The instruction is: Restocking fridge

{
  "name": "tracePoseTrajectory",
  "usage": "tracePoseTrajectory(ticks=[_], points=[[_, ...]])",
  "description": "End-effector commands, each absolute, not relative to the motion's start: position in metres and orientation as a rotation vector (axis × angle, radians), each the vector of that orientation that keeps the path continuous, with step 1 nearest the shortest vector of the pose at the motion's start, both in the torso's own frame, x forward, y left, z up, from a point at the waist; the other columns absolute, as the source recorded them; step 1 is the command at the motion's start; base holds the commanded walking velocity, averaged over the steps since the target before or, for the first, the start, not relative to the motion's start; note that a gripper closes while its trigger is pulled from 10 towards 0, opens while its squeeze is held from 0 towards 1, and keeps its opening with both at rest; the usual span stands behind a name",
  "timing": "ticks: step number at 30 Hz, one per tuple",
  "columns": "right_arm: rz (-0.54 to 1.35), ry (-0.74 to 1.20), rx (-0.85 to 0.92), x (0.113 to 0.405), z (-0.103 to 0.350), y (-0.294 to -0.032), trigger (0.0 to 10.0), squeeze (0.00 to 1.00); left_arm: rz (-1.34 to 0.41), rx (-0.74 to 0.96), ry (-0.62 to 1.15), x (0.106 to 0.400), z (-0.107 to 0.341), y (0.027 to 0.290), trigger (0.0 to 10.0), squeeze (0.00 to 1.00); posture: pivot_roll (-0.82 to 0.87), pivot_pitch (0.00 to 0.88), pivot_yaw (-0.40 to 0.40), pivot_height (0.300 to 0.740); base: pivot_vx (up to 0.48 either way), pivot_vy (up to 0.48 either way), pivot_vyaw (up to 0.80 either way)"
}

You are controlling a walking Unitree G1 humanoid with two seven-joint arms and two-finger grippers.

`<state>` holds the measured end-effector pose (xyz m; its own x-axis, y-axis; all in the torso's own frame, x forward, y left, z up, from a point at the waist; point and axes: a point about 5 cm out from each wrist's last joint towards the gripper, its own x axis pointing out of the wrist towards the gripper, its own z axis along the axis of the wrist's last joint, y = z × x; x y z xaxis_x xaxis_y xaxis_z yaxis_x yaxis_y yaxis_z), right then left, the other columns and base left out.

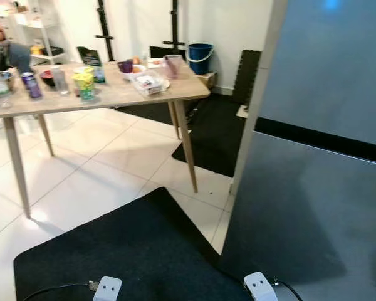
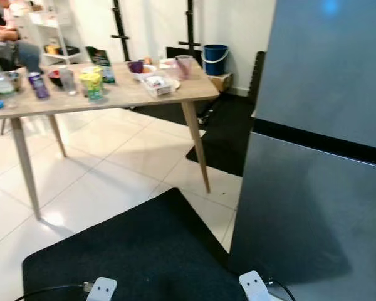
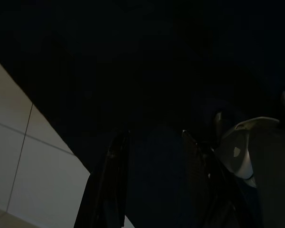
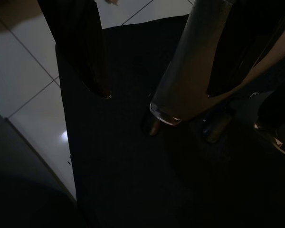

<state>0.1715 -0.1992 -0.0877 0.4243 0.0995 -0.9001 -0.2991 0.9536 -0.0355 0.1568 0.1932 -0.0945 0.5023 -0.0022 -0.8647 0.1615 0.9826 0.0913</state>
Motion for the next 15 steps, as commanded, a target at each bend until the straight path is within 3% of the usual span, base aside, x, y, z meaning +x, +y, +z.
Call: tracePoseTrajectory(ticks=[1, 15], points=[[0.252, 1.116, -0.195, 0.166, -0.090, -0.200, 10.0, 0.00, -0.115, 0.170, 1.053, 0.156, -0.096, 0.189, 10.0, 0.00, -0.03, 0.000, -0.004, 0.740, 0.000, 0.000, 0.76], [0.247, 1.122, -0.193, 0.164, -0.090, -0.201, 10.0, 0.00, -0.115, 0.160, 1.088, 0.144, -0.101, 0.184, 10.0, 0.00, -0.03, 0.000, -0.010, 0.740, 0.000, 0.000, 0.76]])
